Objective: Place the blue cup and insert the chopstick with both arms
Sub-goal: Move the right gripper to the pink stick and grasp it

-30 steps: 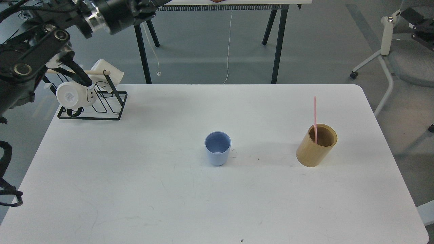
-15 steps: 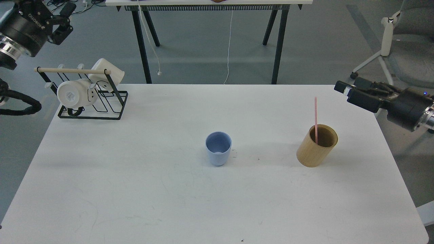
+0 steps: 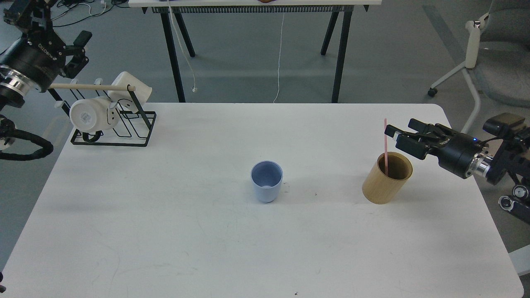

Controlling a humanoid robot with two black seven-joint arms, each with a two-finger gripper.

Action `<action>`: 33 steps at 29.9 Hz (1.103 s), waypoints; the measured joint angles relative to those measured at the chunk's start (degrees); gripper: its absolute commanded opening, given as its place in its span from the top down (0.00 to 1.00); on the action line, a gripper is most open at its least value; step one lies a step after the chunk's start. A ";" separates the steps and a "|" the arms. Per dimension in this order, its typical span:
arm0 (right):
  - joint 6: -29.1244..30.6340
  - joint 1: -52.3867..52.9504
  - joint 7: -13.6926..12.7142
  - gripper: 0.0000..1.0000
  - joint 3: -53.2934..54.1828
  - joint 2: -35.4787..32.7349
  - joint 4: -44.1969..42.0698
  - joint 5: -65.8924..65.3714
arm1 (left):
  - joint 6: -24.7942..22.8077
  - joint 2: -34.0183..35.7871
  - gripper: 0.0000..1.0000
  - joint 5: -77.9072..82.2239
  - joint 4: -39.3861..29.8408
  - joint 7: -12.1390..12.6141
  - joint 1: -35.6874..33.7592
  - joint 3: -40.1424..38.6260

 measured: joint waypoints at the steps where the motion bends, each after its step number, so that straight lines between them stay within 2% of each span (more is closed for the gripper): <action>1: 0.00 0.00 0.00 0.29 -0.02 0.86 -1.03 0.00 | 0.00 -0.01 0.00 -0.02 0.02 0.00 0.10 0.00; 10: 0.00 0.24 -0.01 0.52 -0.05 6.75 -6.92 0.00 | 0.00 -0.47 0.00 -0.97 0.34 0.00 1.69 0.00; 16: 0.02 0.39 -0.01 0.75 -0.05 7.63 -7.03 0.00 | 0.00 -1.45 0.00 -1.59 2.14 0.00 1.91 0.00; 28: 0.09 0.78 -0.01 0.99 -0.05 6.67 -5.99 0.00 | 0.01 -2.76 0.00 -1.62 2.79 0.00 1.91 -0.08; 33: 0.09 0.83 -0.01 0.99 -0.05 4.72 -3.91 0.00 | 0.01 -2.92 0.00 -1.70 2.99 0.00 1.89 -0.09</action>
